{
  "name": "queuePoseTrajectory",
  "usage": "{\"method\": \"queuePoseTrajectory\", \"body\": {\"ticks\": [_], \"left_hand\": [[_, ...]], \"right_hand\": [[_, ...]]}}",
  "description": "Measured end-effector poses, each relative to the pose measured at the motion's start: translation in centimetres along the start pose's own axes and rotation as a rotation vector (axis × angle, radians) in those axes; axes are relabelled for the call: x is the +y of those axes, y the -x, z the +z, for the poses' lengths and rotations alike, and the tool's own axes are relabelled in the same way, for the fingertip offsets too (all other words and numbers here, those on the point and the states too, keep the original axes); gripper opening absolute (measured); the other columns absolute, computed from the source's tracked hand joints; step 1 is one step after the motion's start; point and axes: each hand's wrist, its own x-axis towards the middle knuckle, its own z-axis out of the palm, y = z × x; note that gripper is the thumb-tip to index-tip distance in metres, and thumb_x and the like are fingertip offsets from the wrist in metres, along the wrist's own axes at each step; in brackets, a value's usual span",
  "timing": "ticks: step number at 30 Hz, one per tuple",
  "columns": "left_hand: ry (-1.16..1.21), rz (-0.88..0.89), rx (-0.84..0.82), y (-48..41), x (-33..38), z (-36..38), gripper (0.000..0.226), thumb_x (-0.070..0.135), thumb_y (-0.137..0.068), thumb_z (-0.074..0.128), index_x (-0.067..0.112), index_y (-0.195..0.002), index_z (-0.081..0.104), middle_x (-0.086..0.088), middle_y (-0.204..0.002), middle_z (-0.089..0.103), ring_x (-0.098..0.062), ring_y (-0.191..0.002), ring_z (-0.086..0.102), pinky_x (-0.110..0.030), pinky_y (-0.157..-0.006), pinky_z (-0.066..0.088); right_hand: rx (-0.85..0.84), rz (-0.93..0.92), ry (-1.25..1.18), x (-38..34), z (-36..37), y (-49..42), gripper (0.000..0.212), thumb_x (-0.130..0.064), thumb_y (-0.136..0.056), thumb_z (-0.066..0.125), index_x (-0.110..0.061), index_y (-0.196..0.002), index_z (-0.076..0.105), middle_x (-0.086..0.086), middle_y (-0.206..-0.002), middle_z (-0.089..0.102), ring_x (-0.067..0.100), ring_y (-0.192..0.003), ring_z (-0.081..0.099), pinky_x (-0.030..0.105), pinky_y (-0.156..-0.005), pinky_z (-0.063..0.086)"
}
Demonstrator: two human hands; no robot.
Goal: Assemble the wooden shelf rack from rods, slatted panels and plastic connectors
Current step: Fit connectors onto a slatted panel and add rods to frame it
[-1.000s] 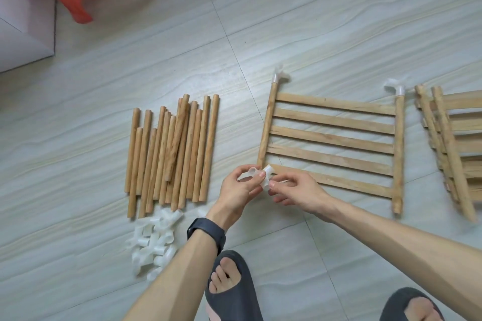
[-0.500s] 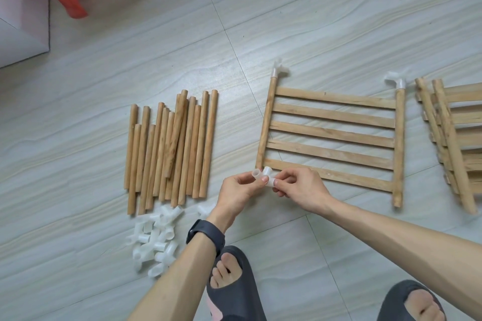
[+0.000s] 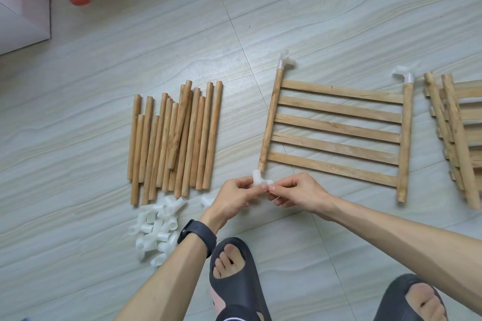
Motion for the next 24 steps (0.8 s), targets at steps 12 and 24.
{"method": "queuePoseTrajectory", "body": {"ticks": [12, 24], "left_hand": [[0.094, -0.047, -0.005, -1.0, -0.4, 0.8, 0.018, 0.032, -0.095, 0.069, 0.025, -0.112, 0.073, 0.008, -0.105, 0.075, -0.007, -0.076, 0.066, -0.031, -0.086, 0.055], [0.231, -0.047, 0.059, -1.4, -0.2, 0.4, 0.029, 0.023, -0.098, 0.065, 0.016, -0.126, 0.065, -0.008, -0.113, 0.074, -0.018, -0.09, 0.067, -0.024, -0.082, 0.057]], "right_hand": [[0.48, -0.385, 1.266, 2.2, -4.2, -2.7, 0.041, -0.034, -0.09, 0.064, -0.023, -0.128, 0.053, 0.001, -0.134, 0.053, 0.028, -0.12, 0.048, 0.041, -0.09, 0.042], [0.38, -0.387, 1.248, 1.5, -5.5, -3.8, 0.05, -0.011, -0.095, 0.055, -0.032, -0.139, 0.044, -0.007, -0.128, 0.049, 0.024, -0.111, 0.045, 0.033, -0.08, 0.04]]}}
